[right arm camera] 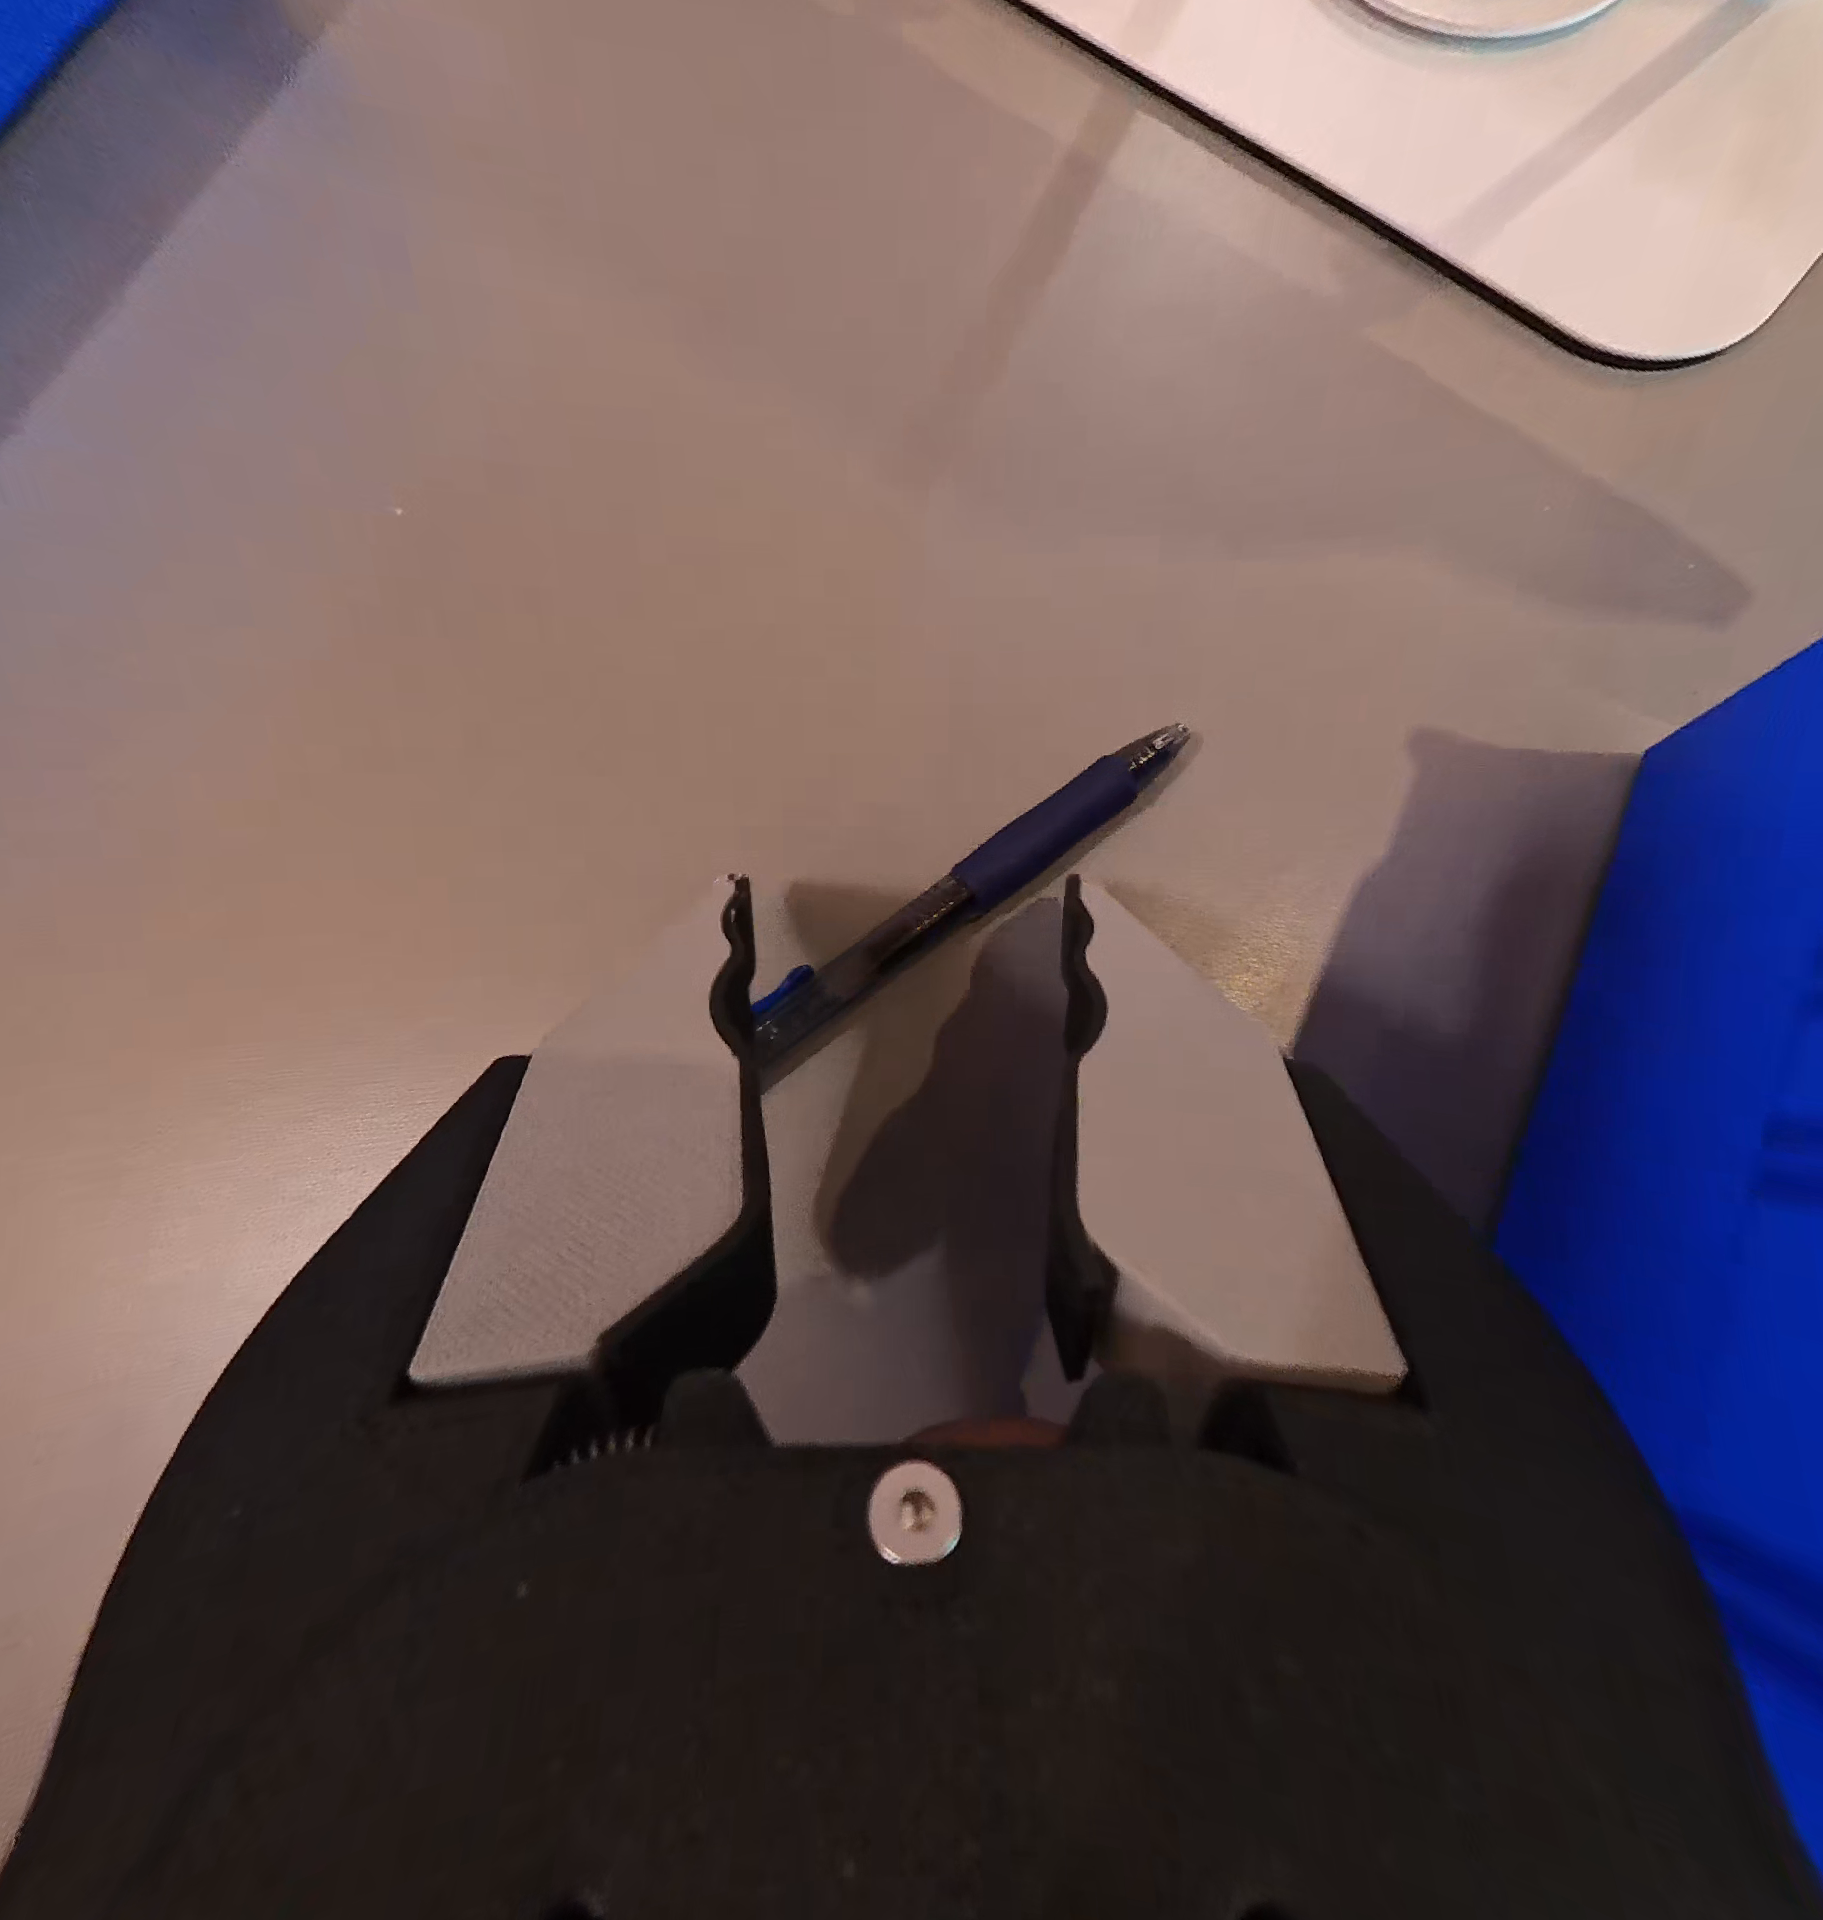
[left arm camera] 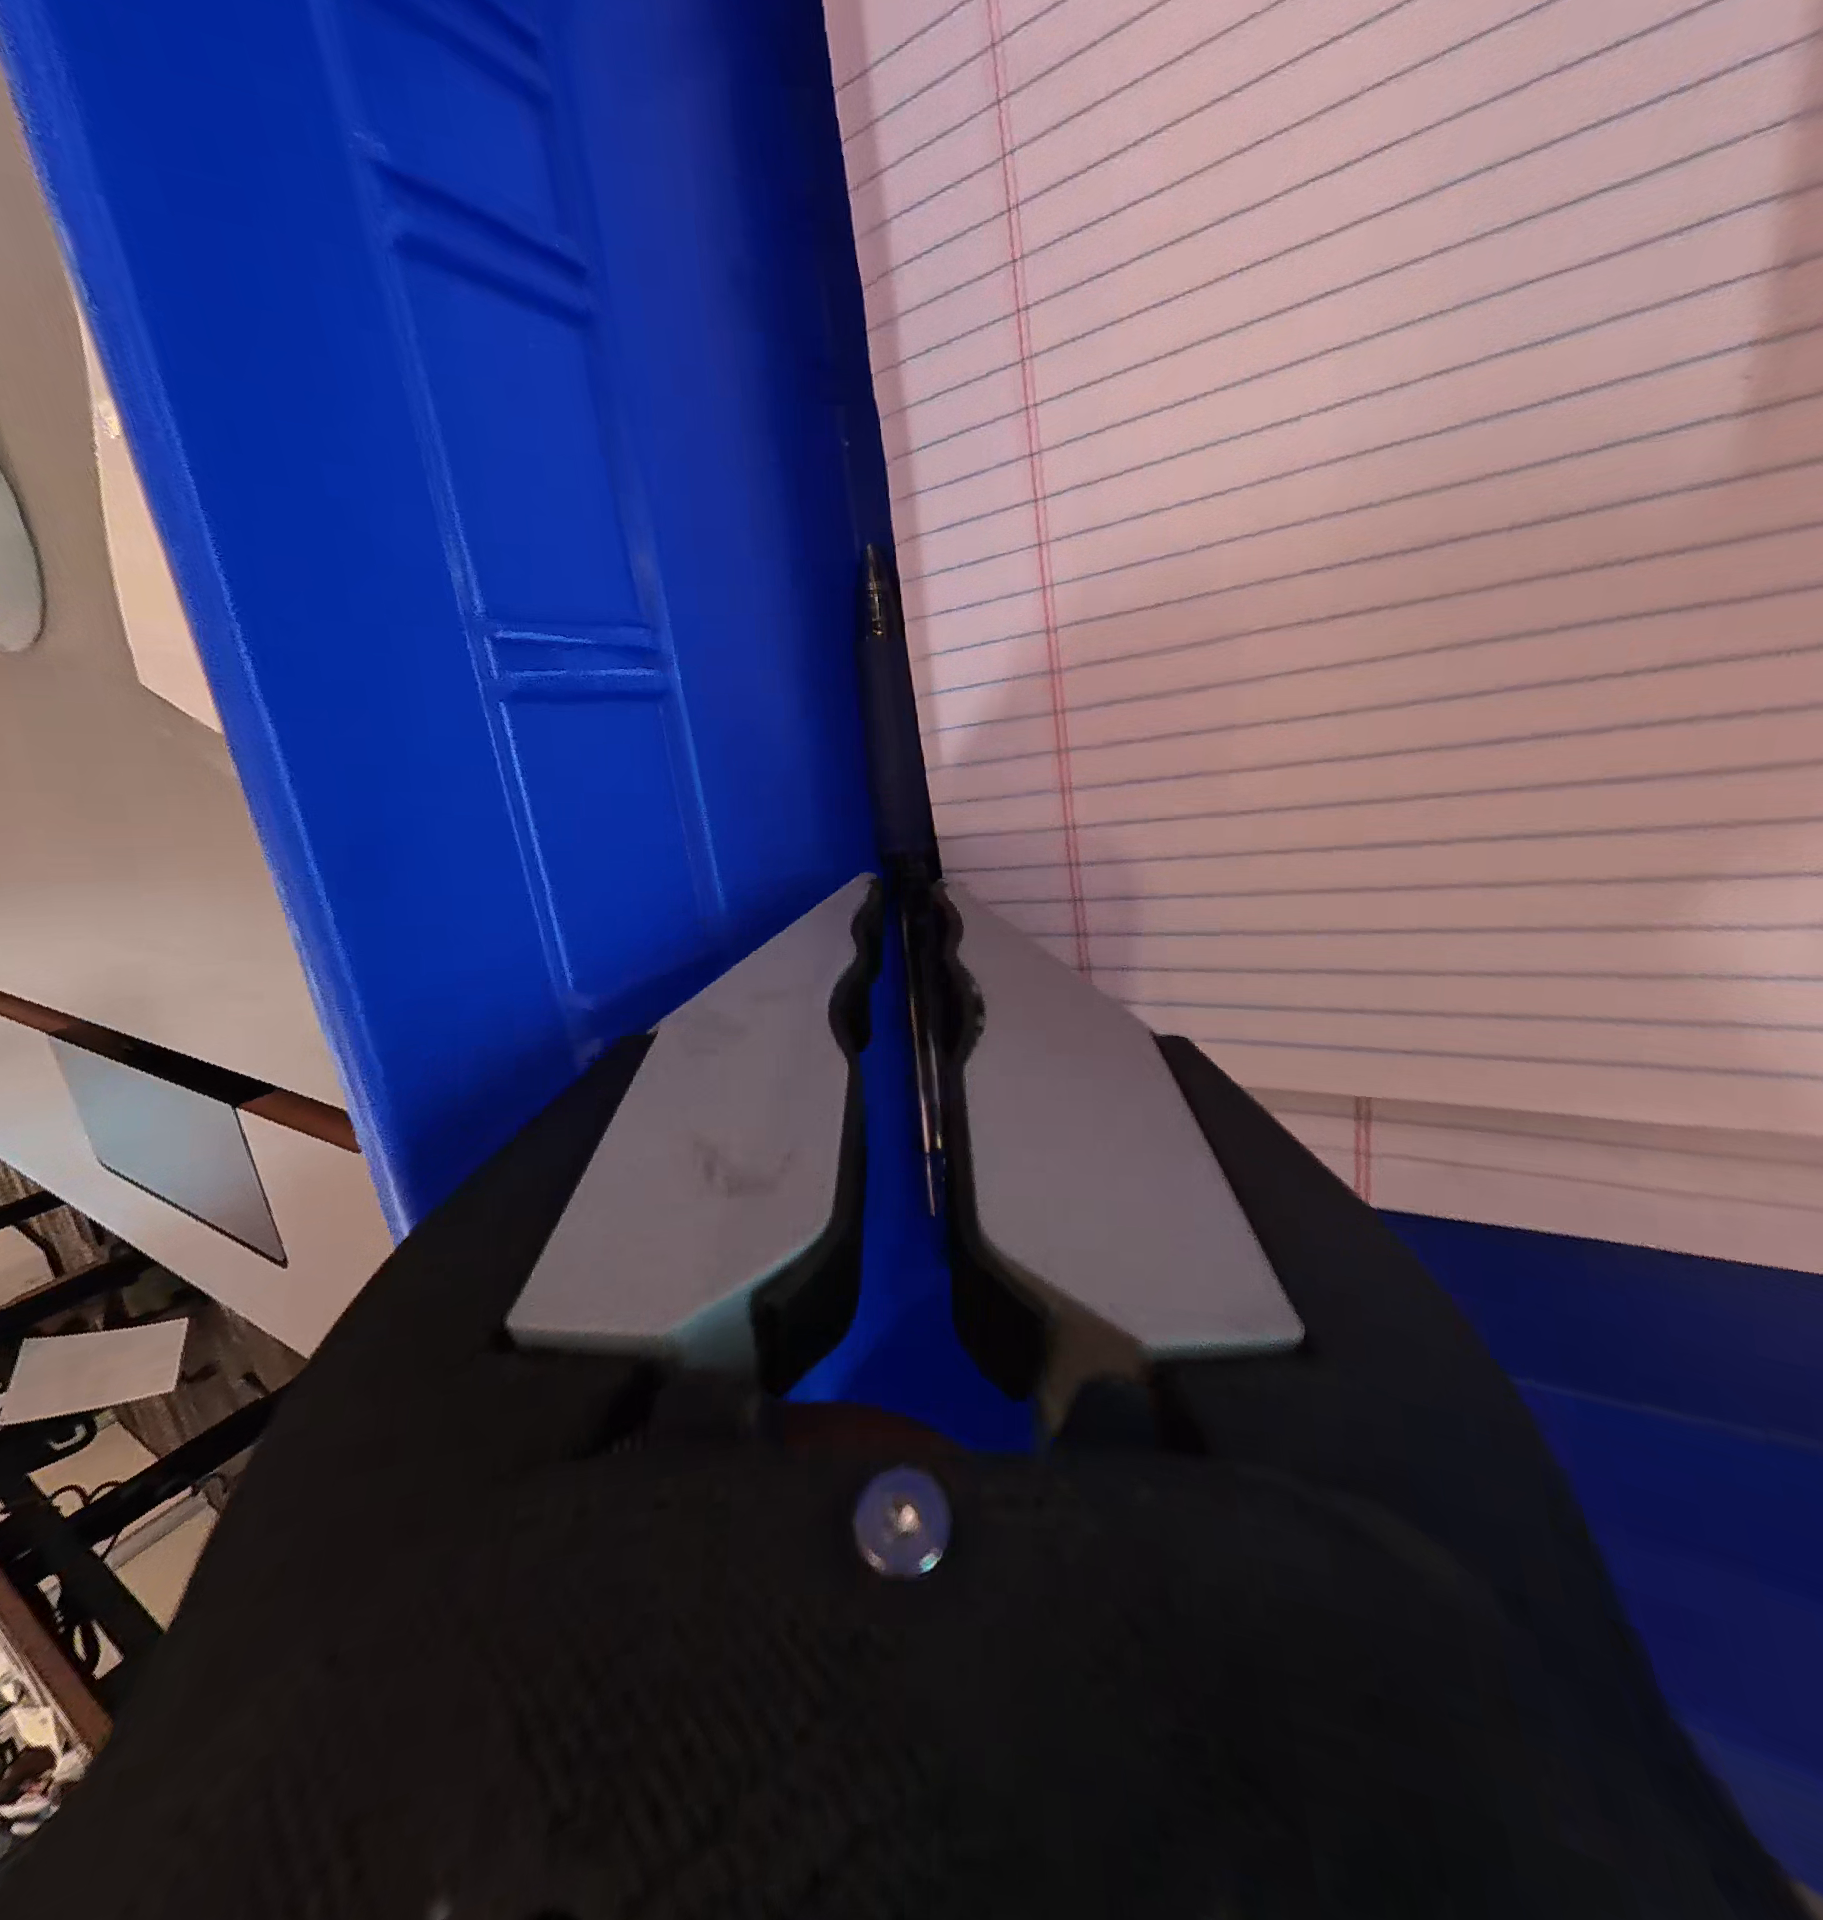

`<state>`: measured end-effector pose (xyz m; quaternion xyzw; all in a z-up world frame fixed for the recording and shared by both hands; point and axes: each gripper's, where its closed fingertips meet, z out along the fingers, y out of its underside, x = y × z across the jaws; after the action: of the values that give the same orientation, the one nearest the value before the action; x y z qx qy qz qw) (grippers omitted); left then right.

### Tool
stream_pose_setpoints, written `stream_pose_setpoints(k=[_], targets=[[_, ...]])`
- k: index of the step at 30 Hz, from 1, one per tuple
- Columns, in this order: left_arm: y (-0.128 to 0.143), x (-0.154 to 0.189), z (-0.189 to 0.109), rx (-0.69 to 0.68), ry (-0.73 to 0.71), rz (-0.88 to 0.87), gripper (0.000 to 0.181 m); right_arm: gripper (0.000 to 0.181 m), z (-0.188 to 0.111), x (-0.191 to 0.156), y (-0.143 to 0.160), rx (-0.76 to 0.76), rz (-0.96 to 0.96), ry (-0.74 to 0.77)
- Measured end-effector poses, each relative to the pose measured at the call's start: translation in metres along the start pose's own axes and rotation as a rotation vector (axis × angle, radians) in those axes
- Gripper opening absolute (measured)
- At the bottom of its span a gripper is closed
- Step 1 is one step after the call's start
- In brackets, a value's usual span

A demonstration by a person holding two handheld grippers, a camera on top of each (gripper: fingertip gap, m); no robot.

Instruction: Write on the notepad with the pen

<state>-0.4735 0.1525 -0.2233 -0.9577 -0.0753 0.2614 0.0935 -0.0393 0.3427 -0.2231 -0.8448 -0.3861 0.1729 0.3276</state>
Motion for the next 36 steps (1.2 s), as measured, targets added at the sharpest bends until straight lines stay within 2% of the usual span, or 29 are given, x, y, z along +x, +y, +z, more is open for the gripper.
stream_pose_setpoints(k=[10,16,17,22,29,36], targets=[[0.000,-0.002,0.002,0.036,-0.063,0.023,0.007,0.056,0.000,-0.004,-0.001,0.003,0.003,-0.022],[0.002,-0.003,0.001,0.040,-0.039,0.025,0.005,0.056,-0.001,-0.007,-0.001,0.005,0.005,-0.037],[-0.002,-0.004,-0.003,0.072,-0.049,0.023,0.000,0.056,-0.001,-0.008,-0.001,0.007,0.005,-0.038],[-0.007,-0.016,-0.024,0.121,-0.101,0.056,0.000,0.056,0.000,-0.010,0.000,0.003,-0.008,-0.037],[-0.013,-0.023,-0.052,0.176,-0.024,-0.004,0.000,0.057,0.000,-0.011,0.000,0.005,-0.005,-0.040],[0.000,-0.013,-0.041,0.125,0.005,-0.013,0.000,0.057,0.000,-0.011,0.001,0.003,-0.009,-0.039]])
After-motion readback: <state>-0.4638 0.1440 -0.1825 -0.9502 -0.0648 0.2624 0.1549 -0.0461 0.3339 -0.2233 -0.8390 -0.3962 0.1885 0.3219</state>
